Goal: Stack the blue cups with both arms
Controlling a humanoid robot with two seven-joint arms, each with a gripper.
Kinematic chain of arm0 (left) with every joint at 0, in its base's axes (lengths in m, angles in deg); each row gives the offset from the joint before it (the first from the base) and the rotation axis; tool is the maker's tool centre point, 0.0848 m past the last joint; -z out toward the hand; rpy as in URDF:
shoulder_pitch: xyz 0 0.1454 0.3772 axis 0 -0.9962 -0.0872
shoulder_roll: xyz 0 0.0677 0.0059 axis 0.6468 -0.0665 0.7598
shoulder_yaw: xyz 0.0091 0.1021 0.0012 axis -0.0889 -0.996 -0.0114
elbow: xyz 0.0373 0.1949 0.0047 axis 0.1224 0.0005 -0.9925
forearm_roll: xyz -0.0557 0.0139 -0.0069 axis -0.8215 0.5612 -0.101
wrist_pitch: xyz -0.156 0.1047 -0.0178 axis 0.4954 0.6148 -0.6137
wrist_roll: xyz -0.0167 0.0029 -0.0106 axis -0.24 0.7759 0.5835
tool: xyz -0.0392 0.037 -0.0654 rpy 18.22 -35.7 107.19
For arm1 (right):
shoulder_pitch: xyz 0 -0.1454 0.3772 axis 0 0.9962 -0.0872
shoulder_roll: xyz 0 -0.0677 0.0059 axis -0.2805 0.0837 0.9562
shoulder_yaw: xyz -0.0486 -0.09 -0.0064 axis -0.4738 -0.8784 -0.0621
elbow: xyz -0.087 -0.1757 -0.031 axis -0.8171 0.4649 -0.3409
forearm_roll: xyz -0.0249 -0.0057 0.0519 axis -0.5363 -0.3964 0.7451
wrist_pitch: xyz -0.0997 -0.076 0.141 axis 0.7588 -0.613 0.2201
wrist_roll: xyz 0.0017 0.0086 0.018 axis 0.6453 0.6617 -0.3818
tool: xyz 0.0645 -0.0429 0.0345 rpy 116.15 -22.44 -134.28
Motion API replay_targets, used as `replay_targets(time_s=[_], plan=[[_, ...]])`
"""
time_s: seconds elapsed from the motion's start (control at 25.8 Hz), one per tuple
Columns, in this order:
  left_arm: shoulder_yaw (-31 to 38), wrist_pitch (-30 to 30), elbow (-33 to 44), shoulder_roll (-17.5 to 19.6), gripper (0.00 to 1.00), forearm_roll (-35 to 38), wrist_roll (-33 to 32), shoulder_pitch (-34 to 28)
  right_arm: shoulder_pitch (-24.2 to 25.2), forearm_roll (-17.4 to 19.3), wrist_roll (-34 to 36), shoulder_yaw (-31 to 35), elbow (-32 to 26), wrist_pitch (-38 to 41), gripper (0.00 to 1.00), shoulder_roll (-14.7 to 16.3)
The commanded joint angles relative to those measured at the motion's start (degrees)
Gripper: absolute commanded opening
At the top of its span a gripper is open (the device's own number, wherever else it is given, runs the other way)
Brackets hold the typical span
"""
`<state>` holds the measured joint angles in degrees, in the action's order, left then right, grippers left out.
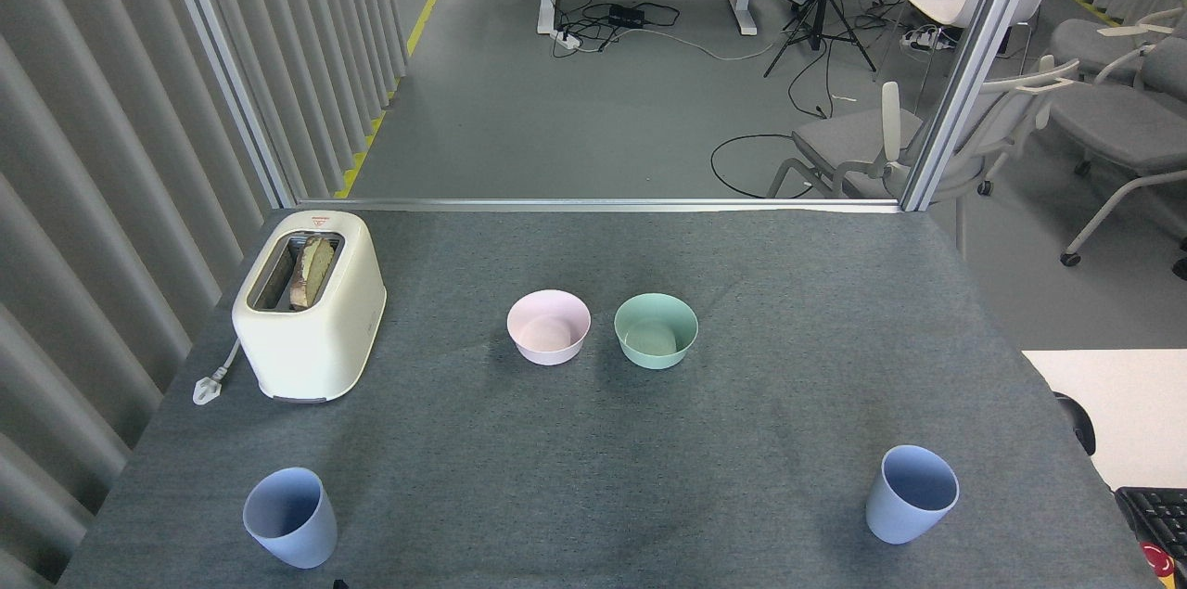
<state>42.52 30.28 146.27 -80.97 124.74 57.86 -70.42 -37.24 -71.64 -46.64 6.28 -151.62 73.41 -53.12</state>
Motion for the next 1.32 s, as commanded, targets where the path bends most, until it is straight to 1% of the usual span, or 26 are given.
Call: replay_targets(time_s=[0.0,0.19,0.39,0.74,1.28], plan=[[-0.59,-3.54,-3.79,-1.81,1.0,-0.25,0.07,3.49,0.0,-0.04,0.04,0.07,0.12,-0.07,1.0,-0.01],[-0.07,-5.3,-6.87,-1.55,1.0,-0.25,-0.01,7.09,0.27,-0.04,0.13,0.07,0.48,-0.07,1.0,0.08],[0.02,-5.56,-9.33,-1.28,1.0,-0.25,-0.01,9.64,0.53,-0.03,0.13,0.07,0.56,-0.25,1.0,-0.01],[1.78,-7.05,-11.53,-1.19,1.0,-0.25,-0.1,11.31,0.97,-0.04,0.22,-0.02,0.56,-0.25,1.0,-0.01],[1.69,-6.7,-12.32,-1.11,1.0,0.01,-0.1,13.33,1.23,-0.04,0.3,-1.34,0.83,-1.04,1.0,-0.01]])
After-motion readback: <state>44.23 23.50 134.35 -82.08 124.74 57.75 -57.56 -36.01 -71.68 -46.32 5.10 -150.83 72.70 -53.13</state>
